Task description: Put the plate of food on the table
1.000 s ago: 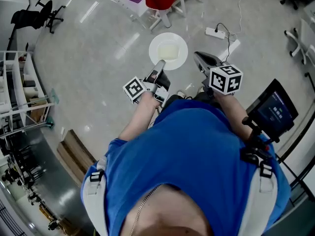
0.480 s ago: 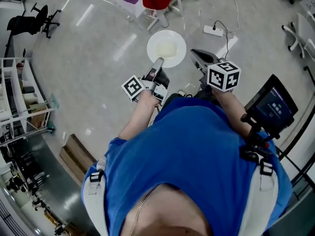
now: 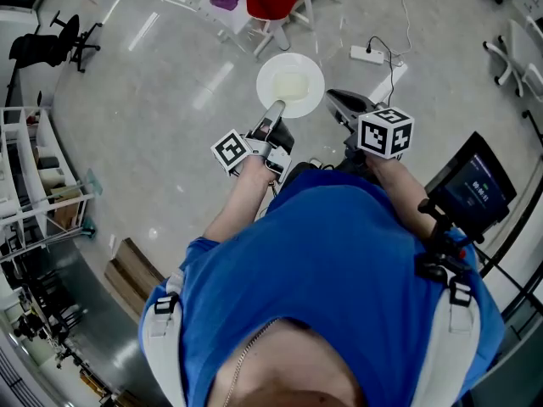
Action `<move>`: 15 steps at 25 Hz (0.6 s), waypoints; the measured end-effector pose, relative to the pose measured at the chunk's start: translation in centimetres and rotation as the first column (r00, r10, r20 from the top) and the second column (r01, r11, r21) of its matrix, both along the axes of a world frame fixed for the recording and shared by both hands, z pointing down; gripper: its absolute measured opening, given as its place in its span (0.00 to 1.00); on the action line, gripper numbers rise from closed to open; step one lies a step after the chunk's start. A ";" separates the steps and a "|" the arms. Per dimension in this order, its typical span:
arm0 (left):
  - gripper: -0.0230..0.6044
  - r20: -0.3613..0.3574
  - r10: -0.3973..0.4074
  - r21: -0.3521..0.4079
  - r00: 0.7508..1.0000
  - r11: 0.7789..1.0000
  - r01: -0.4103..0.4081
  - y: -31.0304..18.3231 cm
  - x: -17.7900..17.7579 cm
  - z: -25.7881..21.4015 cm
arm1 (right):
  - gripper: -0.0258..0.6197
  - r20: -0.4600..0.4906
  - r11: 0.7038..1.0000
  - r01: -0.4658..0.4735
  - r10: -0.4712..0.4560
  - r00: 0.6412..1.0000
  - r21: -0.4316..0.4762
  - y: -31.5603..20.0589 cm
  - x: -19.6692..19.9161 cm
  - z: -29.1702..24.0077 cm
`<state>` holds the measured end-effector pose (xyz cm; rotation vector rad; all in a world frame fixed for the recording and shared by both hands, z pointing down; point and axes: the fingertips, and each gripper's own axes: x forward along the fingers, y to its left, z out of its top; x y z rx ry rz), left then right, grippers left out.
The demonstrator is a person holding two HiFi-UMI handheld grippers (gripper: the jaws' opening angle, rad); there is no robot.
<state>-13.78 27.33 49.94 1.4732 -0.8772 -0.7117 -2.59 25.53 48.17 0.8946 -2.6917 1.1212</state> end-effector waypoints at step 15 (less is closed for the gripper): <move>0.08 -0.036 0.034 0.004 0.999 0.999 -0.034 -0.9 1.5 -0.2 | 0.11 0.083 0.992 -0.052 0.062 0.995 -0.118 -0.4 0.6 0.7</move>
